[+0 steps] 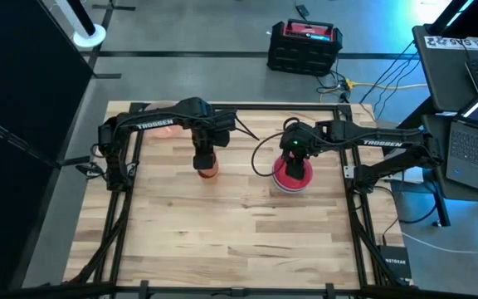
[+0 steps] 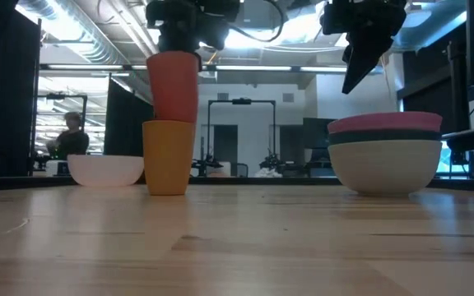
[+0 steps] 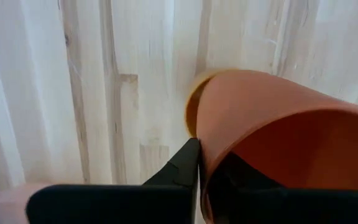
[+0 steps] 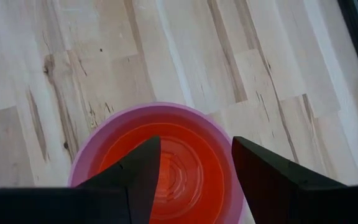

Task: Nest bowls inside each other
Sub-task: Stack the orange cup on top of the yellow cup, then put the light orange transparent bowl on the left side of stacked bowls

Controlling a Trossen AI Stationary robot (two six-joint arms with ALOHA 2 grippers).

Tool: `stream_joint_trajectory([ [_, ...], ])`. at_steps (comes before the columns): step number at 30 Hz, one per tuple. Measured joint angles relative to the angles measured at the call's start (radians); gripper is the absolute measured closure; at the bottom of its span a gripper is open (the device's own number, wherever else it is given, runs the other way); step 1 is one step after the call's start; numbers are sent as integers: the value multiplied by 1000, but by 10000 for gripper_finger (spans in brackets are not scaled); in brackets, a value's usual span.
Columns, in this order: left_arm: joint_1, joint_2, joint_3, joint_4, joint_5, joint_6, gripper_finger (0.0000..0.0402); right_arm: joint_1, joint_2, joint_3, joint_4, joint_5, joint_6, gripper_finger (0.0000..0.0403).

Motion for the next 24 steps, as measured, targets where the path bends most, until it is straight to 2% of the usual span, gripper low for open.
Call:
stream_joint_trajectory([
  [14, 10, -5, 1, -67, -122, 13, 317, 0, 0, 0, 1, 0, -1, 217],
  [15, 22, -17, 1, -59, -166, 13, 316, 0, 0, 0, 2, 0, -1, 217],
  [19, 129, -95, -15, -62, -255, -26, 316, 0, 0, 0, 2, -1, -1, 217],
  [24, 360, -143, -108, -22, -263, -122, 315, 1, 0, 0, 9, -1, 2, 217],
])
